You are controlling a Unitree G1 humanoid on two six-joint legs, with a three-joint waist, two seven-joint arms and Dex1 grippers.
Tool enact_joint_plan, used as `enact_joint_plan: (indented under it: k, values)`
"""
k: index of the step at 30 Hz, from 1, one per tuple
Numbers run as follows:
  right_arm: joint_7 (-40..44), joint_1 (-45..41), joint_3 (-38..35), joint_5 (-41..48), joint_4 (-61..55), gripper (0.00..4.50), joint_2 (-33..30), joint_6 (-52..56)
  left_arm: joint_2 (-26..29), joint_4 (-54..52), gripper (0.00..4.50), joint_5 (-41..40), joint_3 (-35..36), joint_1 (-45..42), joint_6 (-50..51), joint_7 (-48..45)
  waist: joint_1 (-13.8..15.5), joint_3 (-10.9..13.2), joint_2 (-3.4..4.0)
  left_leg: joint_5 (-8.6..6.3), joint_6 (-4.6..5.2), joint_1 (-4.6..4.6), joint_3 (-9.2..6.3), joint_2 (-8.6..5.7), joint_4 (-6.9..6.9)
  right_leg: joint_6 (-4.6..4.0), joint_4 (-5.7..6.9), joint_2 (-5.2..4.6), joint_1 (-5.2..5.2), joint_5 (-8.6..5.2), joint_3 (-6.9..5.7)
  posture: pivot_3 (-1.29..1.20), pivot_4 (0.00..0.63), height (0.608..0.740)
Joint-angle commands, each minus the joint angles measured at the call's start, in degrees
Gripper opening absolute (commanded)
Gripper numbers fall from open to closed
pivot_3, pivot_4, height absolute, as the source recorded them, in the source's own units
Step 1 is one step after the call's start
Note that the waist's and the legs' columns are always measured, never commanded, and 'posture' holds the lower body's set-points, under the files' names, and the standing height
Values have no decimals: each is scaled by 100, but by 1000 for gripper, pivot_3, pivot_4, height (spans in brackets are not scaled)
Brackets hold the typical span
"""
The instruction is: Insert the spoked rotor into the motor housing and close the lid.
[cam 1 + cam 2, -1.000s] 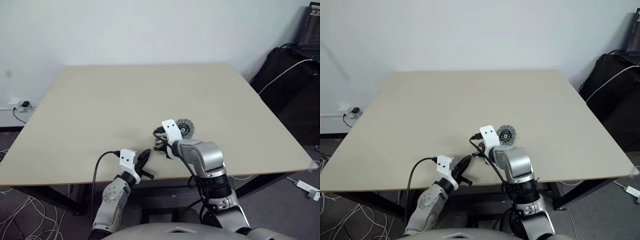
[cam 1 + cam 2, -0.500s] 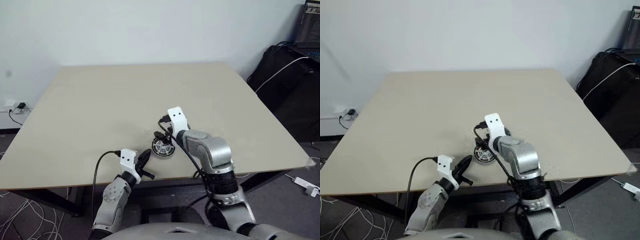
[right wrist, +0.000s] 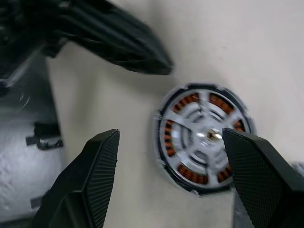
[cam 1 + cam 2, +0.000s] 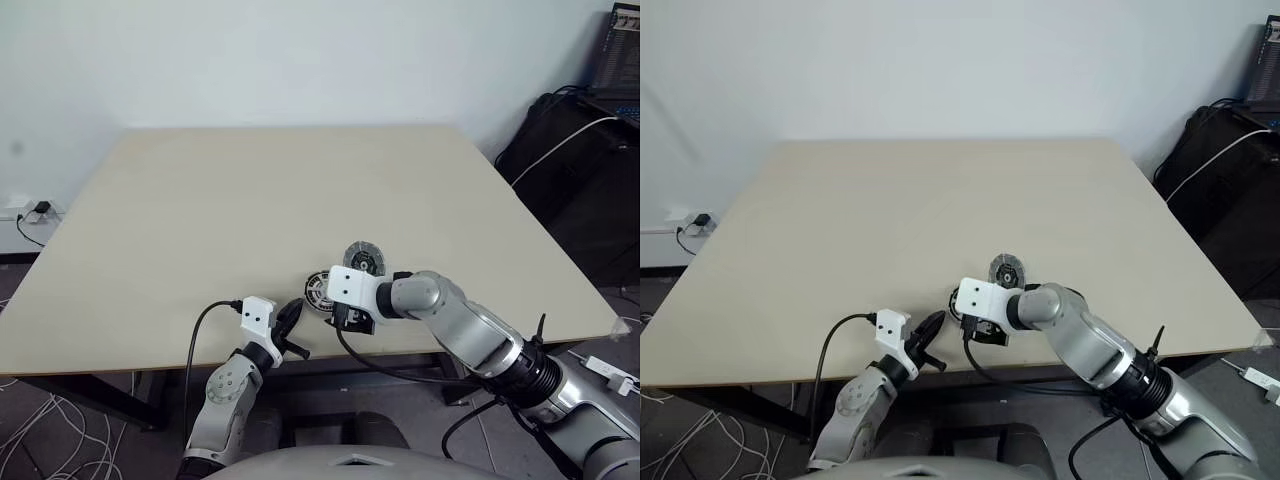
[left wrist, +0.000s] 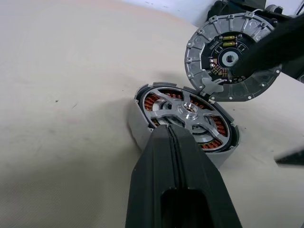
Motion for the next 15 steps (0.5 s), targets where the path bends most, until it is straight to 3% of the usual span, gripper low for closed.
enact_joint_plan:
  k: [1, 5, 8, 15]
  values:
    - [46, -184, 33, -206, 88, 3668, 102, -140, -39, -306, 0, -51, -38, -46, -35, 12, 14, 1, -1, 0, 0, -1, 0, 0, 1, 1, 0, -1, 0, 1, -2, 0, 0, 740]
    - [95, -214, 153, -367, 401, 3668, 255, -214, -46, -300, 0, -52, -26, -38, -63, 23, 58, 1, -2, 0, 0, -2, 1, -1, 2, 1, -1, -1, 0, 1, -5, 0, 0, 740]
    - [103, -228, 151, -445, 677, 3123, 383, -253, -52, -291, 0, -49, -27, -40, -77, 29, 99, 1, -2, 0, 0, -2, 0, -1, 3, 0, -1, -2, 0, 2, -5, 0, 0, 740]
    - [152, -213, 85, -597, 1216, 800, 526, -346, -53, -254, 0, -60, 2, -21, -133, 35, 115, 1, -1, 0, 0, -4, 1, -2, 5, 0, 0, -5, 0, 2, -6, 0, 0, 740]
